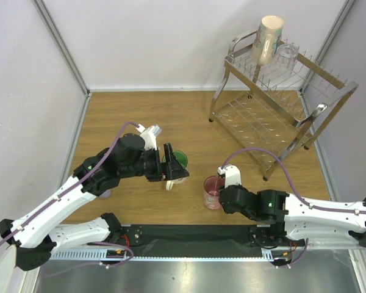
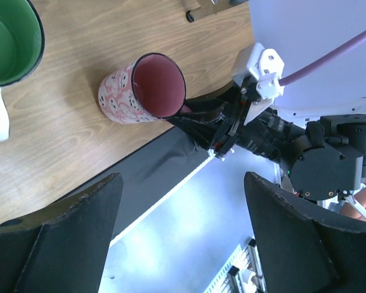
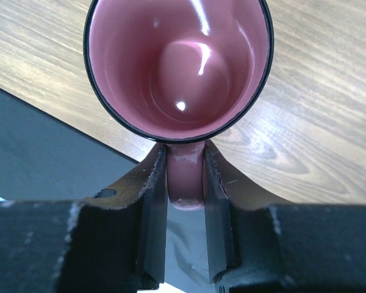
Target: Load the cups into the dish rack
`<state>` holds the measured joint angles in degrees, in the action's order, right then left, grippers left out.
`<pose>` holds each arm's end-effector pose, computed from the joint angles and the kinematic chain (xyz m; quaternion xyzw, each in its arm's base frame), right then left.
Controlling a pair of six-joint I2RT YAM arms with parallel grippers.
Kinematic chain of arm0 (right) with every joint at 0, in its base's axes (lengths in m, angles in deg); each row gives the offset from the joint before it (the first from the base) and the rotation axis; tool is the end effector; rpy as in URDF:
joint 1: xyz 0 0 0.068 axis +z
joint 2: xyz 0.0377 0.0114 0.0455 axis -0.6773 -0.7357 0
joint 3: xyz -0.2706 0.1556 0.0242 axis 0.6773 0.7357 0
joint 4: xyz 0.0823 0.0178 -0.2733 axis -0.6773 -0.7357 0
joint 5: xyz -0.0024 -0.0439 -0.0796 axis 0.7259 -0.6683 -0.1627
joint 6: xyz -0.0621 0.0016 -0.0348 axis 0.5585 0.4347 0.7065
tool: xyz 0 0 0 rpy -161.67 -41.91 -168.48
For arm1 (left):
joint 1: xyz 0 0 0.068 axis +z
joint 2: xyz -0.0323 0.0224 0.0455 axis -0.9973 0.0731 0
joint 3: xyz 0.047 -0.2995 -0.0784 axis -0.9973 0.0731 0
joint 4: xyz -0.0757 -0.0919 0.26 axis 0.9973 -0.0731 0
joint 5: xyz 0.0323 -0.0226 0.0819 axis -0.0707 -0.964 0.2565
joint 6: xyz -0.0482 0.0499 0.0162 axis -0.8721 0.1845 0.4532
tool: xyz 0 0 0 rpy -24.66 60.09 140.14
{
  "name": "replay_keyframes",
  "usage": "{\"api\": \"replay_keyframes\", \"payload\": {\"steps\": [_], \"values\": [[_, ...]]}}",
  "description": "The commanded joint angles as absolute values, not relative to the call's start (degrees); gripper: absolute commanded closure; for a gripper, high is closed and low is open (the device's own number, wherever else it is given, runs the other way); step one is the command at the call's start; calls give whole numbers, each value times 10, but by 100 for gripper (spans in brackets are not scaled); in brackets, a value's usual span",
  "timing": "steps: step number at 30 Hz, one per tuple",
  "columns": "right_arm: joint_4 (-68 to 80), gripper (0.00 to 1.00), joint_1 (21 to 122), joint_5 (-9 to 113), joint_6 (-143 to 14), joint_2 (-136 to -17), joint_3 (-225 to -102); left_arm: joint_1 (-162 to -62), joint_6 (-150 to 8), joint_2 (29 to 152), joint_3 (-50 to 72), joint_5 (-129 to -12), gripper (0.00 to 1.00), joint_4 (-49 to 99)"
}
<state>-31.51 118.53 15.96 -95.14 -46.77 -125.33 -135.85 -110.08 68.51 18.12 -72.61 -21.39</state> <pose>0.0716 0.1711 0.2459 -0.2253 0.8931 0.1354 0.3651 0.1222 -0.1627 0.4004 0.0421 0.8747 -0.4175 0.2427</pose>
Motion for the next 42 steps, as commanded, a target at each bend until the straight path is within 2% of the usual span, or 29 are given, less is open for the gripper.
{"api": "replay_keyframes", "payload": {"steps": [1, 3, 6, 7, 9, 10, 12, 13, 16, 24, 32, 39, 42], "values": [[-302, 95, 1194, 108, -1008, -438, -1242, -1370, -1125, 686, 182, -730, 14, -195], [-307, 91, 1200, 114, -1016, -430, -1237, -1371, -1125, 685, 186, -729, 14, -197], [-312, 76, 1206, 127, -1020, -418, -1233, -1372, -1132, 692, 208, -749, 14, -171], [-315, 66, 1209, 129, -1027, -411, -1233, -1374, -1132, 703, 213, -750, 14, -166], [-313, 61, 1217, 133, -1028, -406, -1232, -1377, -1128, 719, 204, -754, 13, -157], [-314, 53, 1219, 136, -1028, -405, -1231, -1378, -1125, 726, 199, -752, 13, -156], [-321, 43, 1223, 138, -1030, -398, -1234, -1380, -1113, 753, 186, -754, 13, -155], [-325, 33, 1224, 137, -1033, -396, -1241, -1381, -1108, 763, 172, -753, 13, -157], [-360, 25, 1228, 126, -1049, -381, -1262, -1384, -1087, 800, 151, -757, 12, -156], [-565, 14, 1231, 80, -1178, -328, -1417, -1406, -998, 935, 81, -734, 14, -218], [-663, 17, 1231, 60, -1284, -234, -1468, -1419, -941, 1070, 37, -700, 23, -252], [-701, 17, 1231, 96, -1289, -265, -1483, -1421, -929, 1135, 47, -734, 25, -212], [-677, 17, 1230, 103, -1277, -266, -1476, -1421, -926, 1157, 48, -740, 30, -195]]}}
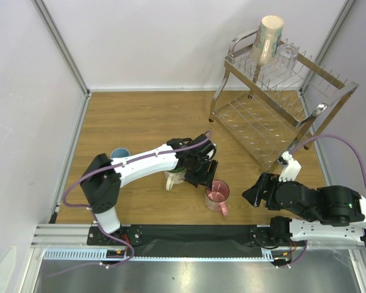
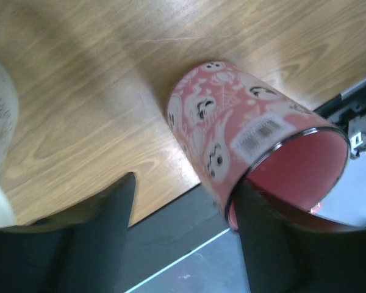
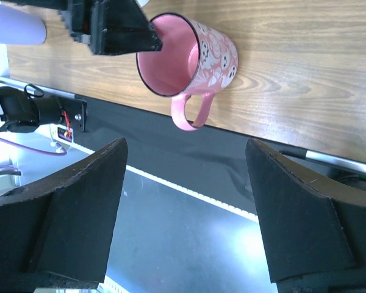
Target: Load the cups into the dish rack
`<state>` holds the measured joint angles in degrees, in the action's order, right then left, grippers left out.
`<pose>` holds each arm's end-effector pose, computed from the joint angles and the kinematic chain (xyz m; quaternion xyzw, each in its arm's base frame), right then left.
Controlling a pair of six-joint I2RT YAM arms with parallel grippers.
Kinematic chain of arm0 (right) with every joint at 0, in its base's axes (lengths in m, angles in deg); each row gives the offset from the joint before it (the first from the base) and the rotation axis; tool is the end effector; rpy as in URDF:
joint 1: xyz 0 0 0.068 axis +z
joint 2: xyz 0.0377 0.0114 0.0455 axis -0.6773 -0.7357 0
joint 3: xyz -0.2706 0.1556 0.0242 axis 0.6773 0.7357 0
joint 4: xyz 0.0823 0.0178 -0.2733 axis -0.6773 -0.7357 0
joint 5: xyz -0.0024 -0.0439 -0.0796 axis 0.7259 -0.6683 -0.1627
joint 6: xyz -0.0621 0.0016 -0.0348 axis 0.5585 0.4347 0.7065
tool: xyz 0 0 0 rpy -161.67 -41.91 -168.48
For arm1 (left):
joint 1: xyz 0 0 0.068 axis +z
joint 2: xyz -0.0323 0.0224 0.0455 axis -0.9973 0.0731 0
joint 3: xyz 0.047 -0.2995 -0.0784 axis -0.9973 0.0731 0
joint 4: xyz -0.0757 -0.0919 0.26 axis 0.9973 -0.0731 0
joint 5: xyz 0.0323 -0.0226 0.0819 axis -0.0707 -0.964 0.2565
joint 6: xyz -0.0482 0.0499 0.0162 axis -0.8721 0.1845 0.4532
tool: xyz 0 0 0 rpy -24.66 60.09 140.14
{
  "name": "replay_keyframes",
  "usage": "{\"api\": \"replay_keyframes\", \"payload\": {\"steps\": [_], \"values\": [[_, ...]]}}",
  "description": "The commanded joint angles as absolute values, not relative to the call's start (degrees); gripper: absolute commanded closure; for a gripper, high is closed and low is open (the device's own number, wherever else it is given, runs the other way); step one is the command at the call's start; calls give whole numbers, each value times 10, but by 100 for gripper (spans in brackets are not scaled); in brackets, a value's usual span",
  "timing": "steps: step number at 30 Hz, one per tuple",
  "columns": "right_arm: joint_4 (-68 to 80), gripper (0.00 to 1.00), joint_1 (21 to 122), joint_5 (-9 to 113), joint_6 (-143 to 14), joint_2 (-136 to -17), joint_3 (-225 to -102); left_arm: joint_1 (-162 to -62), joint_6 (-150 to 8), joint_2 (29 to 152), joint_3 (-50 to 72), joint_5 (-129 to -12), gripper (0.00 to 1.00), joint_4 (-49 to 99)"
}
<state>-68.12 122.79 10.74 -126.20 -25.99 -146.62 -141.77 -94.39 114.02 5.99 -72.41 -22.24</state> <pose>0.0406 0.0452 0.3601 0.0174 0.8966 0.2674 0.3527 0.2114 -0.3320 0.2480 0.1984 0.9559 -0.2028 0.0760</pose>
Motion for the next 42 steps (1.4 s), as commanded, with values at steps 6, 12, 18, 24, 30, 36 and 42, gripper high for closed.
{"api": "replay_keyframes", "payload": {"steps": [6, 12, 18, 24, 30, 36, 42], "values": [[-669, 17, 1230, 106, -1277, -260, -1474, -1421, -927, 1177, 62, -761, 55, -174], [-670, 17, 1230, 107, -1286, -252, -1472, -1421, -926, 1159, 83, -774, 85, -155], [-642, 15, 1231, 107, -1274, -260, -1472, -1419, -910, 1112, 56, -774, 100, -173], [-578, 7, 1231, 109, -1242, -253, -1481, -1410, -895, 1002, 14, -751, 100, -166], [-516, 0, 1230, 88, -1185, -281, -1536, -1396, -888, 837, 44, -665, 100, -60], [-406, 0, 1217, 127, -1085, -378, -1623, -1372, -882, 724, 61, -606, 100, -20], [-361, 2, 1031, 398, -1029, -498, -1663, -1366, -875, 661, 48, -527, 100, -59]]}}
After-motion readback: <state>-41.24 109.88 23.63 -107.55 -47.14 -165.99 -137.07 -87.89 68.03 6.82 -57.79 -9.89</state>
